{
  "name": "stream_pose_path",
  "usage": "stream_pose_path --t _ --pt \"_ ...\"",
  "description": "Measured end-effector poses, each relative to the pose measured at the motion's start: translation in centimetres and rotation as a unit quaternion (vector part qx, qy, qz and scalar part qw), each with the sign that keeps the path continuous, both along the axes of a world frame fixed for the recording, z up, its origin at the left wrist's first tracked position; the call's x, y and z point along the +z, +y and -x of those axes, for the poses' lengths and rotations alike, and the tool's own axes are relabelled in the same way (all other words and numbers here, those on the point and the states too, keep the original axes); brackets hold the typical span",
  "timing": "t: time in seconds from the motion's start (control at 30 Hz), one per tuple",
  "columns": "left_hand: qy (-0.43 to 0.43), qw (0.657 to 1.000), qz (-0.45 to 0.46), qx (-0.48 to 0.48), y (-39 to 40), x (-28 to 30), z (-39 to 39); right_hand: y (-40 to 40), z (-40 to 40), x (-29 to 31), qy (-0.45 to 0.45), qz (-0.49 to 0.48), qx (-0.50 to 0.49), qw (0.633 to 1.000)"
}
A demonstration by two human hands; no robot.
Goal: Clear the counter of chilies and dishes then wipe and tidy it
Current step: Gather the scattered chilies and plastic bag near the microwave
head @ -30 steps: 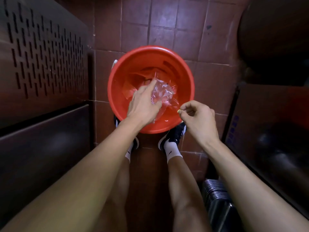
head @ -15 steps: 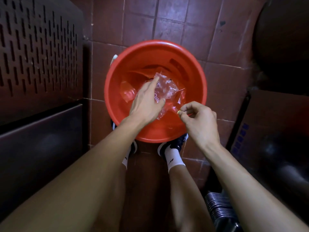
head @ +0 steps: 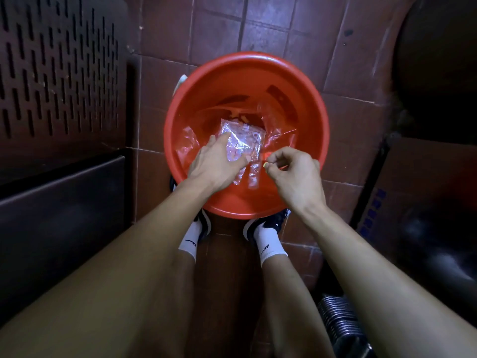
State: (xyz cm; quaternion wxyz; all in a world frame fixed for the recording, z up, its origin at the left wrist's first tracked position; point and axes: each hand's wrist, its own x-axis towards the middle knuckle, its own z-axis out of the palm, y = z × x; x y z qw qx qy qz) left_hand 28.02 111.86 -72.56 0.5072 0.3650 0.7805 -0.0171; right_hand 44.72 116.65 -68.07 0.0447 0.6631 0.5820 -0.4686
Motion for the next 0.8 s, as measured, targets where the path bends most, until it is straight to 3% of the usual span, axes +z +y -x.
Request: stream_pose_path --t 0.43,0.63,0.8 --pt "-0.009 0.998 -0.033 -0.057 -3.5 0.7 2.8 -1.4 2.7 -2.4 -0.019 0.005 0.039 0.999" --pt "-0.008 0.99 -0.107 -0.091 -4.6 1.5 3.3 -0.8 4.3 -3.9 -0.013 0.015 0.016 1.0" --pt "-0.016 0.986 -0.163 -0.043 -4.8 3.0 3.4 -0.3 4.7 -3.5 -0.018 0.032 0.003 0.999"
